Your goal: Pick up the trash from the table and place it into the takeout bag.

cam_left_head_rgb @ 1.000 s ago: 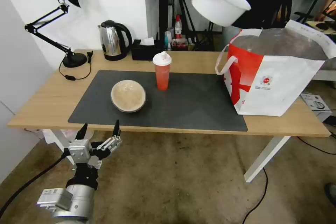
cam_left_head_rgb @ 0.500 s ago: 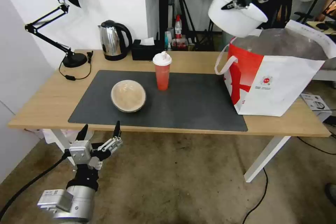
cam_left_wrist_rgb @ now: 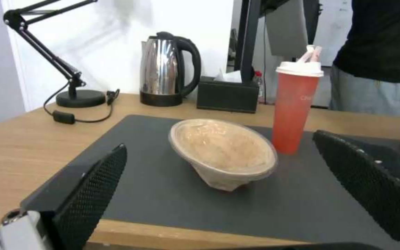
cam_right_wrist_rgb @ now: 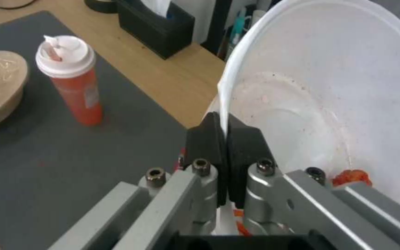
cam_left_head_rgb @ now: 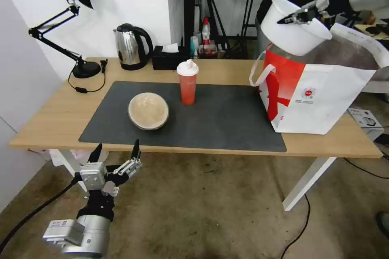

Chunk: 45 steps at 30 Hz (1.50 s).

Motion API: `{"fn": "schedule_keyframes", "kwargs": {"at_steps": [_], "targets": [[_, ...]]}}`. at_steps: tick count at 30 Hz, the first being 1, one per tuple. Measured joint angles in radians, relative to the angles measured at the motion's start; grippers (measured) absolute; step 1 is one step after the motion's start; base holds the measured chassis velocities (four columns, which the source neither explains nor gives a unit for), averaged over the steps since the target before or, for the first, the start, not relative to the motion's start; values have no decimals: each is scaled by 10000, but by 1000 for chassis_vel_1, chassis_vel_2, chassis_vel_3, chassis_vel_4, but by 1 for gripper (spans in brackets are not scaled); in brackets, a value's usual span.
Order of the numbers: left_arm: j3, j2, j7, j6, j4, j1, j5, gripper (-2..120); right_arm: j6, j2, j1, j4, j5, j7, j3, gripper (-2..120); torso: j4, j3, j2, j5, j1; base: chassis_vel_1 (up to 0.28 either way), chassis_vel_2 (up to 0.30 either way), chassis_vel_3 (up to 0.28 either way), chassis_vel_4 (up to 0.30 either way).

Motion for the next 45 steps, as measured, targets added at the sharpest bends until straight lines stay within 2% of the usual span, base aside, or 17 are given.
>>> {"fn": "schedule_keyframes", "kwargs": {"at_steps": [7, 16, 31, 40, 42, 43, 45], "targets": [[1, -13, 0, -10, -21, 54, 35, 100, 0, -449, -291, 166, -74, 0, 106, 0, 0, 0, 0, 1, 0, 0, 0, 0, 0], [0, -44, 2, -37, -26, 88, 115, 100, 1, -808, -1385, 129, -444, -40, 814, 0, 1, 1, 0, 0, 3, 0, 0, 0, 0], [-24, -48, 5, -35, -3, 77, 122, 100, 6, -1071, -3212, -79, -790, 60, 2071, 0, 0, 1, 0, 1, 3, 0, 0, 0, 0], [-24, -74, 4, -30, -6, 94, 123, 100, 6, -1058, -3642, -25, -752, 180, 2417, 0, 0, 1, 0, 0, 2, 0, 0, 0, 0], [-24, -77, 4, -30, -15, 103, 122, 100, 6, -1037, -3651, -4, -671, 263, 2459, 3, 1, 1, 0, 0, 2, 0, 0, 0, 0], [-24, -81, 4, -29, -32, 120, 122, 100, 6, -996, -3658, 16, -580, 345, 2520, 10, 0, 1, 0, -1, 2, 0, 0, 0, 0], [-28, -85, 3, -27, -65, 149, 122, 100, 6, -925, -3660, 16, -453, 442, 2614, 16, 1, 1, 0, -1, 2, 0, 0, 0, 0]]}}
